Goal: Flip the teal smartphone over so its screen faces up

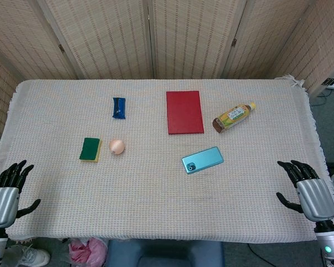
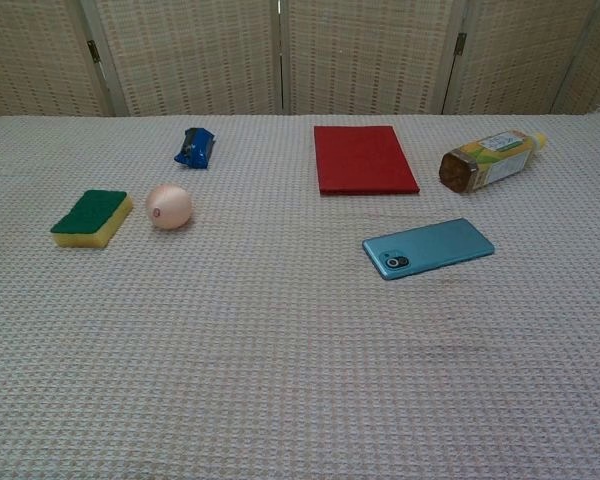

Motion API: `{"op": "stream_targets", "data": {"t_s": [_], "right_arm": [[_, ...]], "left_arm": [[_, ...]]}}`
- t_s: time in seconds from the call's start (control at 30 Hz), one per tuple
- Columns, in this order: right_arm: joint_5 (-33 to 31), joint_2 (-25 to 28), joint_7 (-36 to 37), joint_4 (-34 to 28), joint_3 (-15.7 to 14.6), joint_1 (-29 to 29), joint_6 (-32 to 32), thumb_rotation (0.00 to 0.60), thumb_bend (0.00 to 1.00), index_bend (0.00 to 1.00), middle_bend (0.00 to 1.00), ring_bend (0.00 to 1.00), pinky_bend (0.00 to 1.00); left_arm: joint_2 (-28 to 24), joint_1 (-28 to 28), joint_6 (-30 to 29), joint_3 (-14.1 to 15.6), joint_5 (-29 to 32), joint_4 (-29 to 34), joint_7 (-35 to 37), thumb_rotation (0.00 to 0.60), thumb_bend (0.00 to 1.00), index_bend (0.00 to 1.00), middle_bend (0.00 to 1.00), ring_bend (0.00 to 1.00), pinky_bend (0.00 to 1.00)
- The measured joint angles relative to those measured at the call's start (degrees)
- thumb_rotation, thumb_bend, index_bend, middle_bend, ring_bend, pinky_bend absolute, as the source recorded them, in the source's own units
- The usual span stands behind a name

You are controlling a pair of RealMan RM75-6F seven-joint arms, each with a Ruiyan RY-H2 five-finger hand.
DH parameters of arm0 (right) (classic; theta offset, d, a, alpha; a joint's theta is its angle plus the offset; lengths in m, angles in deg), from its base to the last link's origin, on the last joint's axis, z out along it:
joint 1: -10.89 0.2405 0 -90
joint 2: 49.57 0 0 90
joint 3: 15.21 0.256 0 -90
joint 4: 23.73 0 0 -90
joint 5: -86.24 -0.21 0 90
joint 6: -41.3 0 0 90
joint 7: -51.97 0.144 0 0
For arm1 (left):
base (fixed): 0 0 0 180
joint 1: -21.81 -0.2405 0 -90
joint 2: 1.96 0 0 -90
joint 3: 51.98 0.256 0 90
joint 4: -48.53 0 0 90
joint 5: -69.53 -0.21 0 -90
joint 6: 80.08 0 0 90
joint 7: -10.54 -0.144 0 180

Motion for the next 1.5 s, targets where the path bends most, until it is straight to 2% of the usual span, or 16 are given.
{"op": "stream_targets", "data": {"t_s": [0.5,0.8,1.1,1.33,1.5], "right_arm": [[0.5,-0.6,-1.1,0.1,-0.1,1.7,-2.2,0.600,0.18,0.16,0.24,0.14,0.18],[-1.7,-2.8,-2.9,0.7,1.7,7.1,-10.1,0.600,0.19,0.16,0.25,0.14,0.18],[-6.0,-11.0,-6.6,5.8,5.1,17.1,-21.9,0.600,0.18,0.23,0.27,0.14,0.18],[-10.3,-20.2,-9.9,14.8,7.4,23.9,-28.2,0.600,0.10,0.29,0.31,0.14,0.18],[-12.6,-25.6,-11.2,20.8,8.5,27.4,-30.8,0.600,0.09,0.30,0.32,0.14,0.18]], "left_arm": [[0.3,-0.1,0.1,0.1,0.2,0.0,0.0,0.600,0.20,0.14,0.07,0.05,0.14],[0.3,-0.3,0.0,0.4,-0.1,-0.3,0.8,0.600,0.20,0.14,0.07,0.05,0.14],[-0.1,-1.1,-0.6,0.9,-0.1,-0.9,2.0,0.600,0.20,0.14,0.07,0.05,0.14],[-0.5,-1.9,-0.9,1.2,0.5,-1.6,2.9,0.600,0.20,0.14,0.07,0.05,0.14],[-0.8,-2.3,-1.0,1.2,0.9,-2.0,3.6,0.600,0.20,0.14,0.07,0.05,0.14]]}}
